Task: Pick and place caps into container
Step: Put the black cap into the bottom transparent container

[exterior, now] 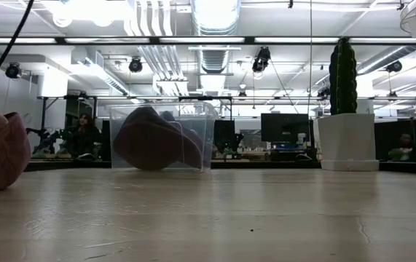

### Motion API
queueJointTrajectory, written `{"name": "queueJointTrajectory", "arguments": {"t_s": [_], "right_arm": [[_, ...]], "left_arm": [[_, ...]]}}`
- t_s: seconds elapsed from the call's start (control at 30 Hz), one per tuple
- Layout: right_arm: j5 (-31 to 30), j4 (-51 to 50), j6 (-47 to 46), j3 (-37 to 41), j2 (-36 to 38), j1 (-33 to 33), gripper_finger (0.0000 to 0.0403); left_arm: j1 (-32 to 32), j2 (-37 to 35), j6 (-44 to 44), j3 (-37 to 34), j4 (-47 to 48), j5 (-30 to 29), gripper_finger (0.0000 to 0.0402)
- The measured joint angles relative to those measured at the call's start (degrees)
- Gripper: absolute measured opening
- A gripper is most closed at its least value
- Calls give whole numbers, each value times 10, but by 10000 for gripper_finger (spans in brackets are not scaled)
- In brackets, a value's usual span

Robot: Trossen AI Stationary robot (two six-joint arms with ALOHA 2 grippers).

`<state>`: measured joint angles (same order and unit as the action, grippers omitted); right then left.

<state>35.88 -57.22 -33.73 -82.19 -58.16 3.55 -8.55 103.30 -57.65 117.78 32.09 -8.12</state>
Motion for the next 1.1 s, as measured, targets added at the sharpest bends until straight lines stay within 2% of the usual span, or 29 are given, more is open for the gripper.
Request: {"name": "queueJointTrajectory", "arguments": {"t_s": [0.2, 0.4, 0.57, 0.67, 0.83, 0.9, 0.97, 1.1], "right_arm": [[13, 0, -51, 0, -88, 74, 69], [122, 6, -119, -13, -188, 128, 117], [206, 4, -171, -59, -268, 154, 169], [244, -1, -205, -88, -311, 165, 184], [243, -77, -175, -158, -372, 197, 184], [224, -126, -147, -193, -393, 205, 179], [189, -167, -118, -230, -411, 213, 175], [81, -239, -67, -304, -446, 226, 170]], "left_arm": [[20, -74, 56, 0, 44, -6, 171], [38, -108, 126, 0, 64, -10, 171], [47, -118, 159, 0, 86, -10, 171], [47, -116, 171, -1, 110, -9, 171], [47, -115, 177, -1, 128, -4, 171], [47, -115, 187, -1, 130, 1, 171], [47, -115, 190, -1, 130, 8, 171], [47, -120, 202, -1, 130, 12, 171]]}}
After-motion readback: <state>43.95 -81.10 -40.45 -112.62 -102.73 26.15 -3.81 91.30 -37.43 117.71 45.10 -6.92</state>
